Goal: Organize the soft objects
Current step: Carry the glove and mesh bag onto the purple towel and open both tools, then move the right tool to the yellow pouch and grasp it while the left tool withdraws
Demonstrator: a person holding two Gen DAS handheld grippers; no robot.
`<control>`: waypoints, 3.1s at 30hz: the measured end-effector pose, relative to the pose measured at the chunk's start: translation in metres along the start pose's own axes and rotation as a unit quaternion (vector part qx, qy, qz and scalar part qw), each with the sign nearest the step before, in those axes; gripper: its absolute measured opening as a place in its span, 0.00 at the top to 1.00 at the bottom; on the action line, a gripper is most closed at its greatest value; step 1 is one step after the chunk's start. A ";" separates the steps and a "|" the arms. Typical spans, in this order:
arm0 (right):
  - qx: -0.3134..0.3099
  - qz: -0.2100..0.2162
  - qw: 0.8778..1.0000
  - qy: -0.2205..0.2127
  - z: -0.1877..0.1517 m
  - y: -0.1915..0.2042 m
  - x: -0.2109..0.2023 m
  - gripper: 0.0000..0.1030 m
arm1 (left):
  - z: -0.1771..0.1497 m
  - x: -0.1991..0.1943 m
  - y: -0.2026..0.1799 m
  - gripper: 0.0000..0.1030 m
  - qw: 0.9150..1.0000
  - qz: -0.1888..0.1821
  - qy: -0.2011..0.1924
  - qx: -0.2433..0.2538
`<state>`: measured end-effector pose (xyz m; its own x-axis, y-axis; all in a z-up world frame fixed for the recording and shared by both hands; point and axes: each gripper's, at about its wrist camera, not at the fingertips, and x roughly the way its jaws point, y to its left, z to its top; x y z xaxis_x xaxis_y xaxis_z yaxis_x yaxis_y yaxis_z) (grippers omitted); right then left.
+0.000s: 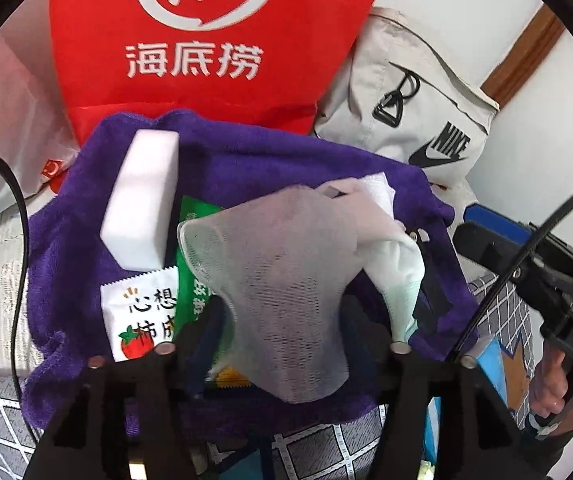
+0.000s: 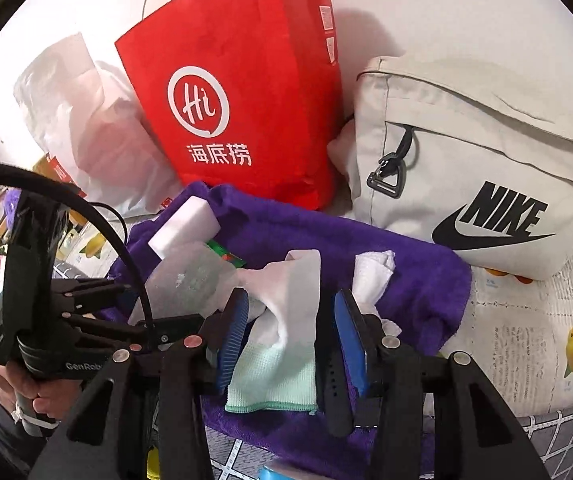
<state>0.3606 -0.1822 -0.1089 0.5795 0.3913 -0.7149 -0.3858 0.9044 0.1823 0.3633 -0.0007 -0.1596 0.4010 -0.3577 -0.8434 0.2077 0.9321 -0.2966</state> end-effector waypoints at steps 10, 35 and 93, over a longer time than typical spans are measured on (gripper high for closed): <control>-0.009 0.007 1.000 -0.008 0.000 0.011 -0.010 0.56 | 0.007 -0.031 0.011 0.30 0.999 0.007 -0.028 -0.022; -0.062 0.030 0.996 0.060 -0.143 0.109 -0.092 0.49 | -0.002 -0.120 0.002 0.30 0.996 -0.002 -0.091 -0.004; -0.005 0.093 0.995 0.030 -0.190 0.117 -0.129 0.85 | -0.032 -0.186 -0.041 0.30 0.989 -0.004 -0.137 0.047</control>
<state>0.1044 -0.1594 -0.1232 0.4540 0.5398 -0.7088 -0.4896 0.8158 0.3077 0.2517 0.0292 -0.0045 0.6235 -0.3790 -0.6838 0.2896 0.9244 -0.2483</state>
